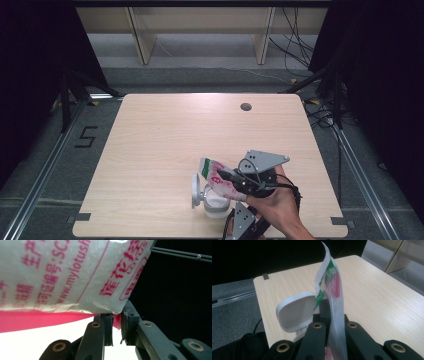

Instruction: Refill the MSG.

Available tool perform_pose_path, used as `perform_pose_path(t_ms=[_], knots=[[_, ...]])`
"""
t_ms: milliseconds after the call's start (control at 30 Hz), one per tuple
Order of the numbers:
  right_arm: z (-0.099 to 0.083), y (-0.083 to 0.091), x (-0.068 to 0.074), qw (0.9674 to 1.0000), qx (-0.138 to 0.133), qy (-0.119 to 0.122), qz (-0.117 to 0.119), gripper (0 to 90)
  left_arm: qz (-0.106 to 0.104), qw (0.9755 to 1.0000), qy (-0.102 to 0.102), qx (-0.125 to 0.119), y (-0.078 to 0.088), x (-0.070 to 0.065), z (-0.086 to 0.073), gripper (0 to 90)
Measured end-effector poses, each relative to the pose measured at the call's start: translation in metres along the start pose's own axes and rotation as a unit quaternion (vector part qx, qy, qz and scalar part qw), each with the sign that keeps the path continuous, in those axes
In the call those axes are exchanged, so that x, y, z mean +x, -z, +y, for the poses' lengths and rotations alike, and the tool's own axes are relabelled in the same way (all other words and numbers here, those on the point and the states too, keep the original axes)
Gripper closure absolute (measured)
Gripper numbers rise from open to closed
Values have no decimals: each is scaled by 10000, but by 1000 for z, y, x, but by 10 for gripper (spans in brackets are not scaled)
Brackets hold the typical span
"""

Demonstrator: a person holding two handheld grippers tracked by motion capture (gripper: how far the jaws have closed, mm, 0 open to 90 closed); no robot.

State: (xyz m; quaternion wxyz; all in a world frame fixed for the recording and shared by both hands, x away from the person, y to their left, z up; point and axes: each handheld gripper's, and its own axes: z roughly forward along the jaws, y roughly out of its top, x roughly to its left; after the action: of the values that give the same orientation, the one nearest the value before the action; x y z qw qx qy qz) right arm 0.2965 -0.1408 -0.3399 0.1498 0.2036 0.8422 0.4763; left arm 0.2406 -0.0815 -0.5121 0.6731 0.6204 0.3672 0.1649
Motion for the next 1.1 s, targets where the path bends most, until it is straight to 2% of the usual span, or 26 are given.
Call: perform_pose_path(t_ms=[67, 100, 133, 200, 233, 400, 567, 667, 800, 833, 1100], knots=[[0, 0, 0, 10000, 61, 1, 45, 900, -13, 9998, 156, -128, -2, -2, 0, 806], [0, 0, 0, 10000, 62, 1, 41, 900, -12, 9999, 109, -87, -1, -1, 0, 806], [0, -1, 0, 10000, 36, -7, 17, 900, -85, 9997, 131, -165, -2, 0, -1, 806], [0, -1, 0, 10000, 47, 5, -7, 900, -70, 9998, 135, -160, -2, -1, -1, 806], [0, 0, 0, 10000, 67, 6, 20, 900, 0, 9999, 105, -52, -1, -1, 0, 806], [0, -1, 0, 10000, 32, 33, -77, 900, -18, 9999, 126, -77, -2, -1, 1, 806], [1, -2, 1, 10000, 41, 7, -35, 900, -83, 9998, 127, -127, -3, 0, 1, 806], [1, -2, 1, 10000, 39, 32, -35, 900, -131, 9999, 46, -104, -3, 2, 1, 806], [2, 0, 1, 9999, 100, -35, -27, 900, -113, 9999, 51, -108, -3, 1, 1, 806], [1, 0, 1, 9999, 90, -33, -35, 900, -124, 9996, 171, -206, -4, 0, 1, 806], [1, 1, 0, 10000, 61, 48, -16, 900, -37, 9999, 108, -125, -2, -1, 1, 806]])
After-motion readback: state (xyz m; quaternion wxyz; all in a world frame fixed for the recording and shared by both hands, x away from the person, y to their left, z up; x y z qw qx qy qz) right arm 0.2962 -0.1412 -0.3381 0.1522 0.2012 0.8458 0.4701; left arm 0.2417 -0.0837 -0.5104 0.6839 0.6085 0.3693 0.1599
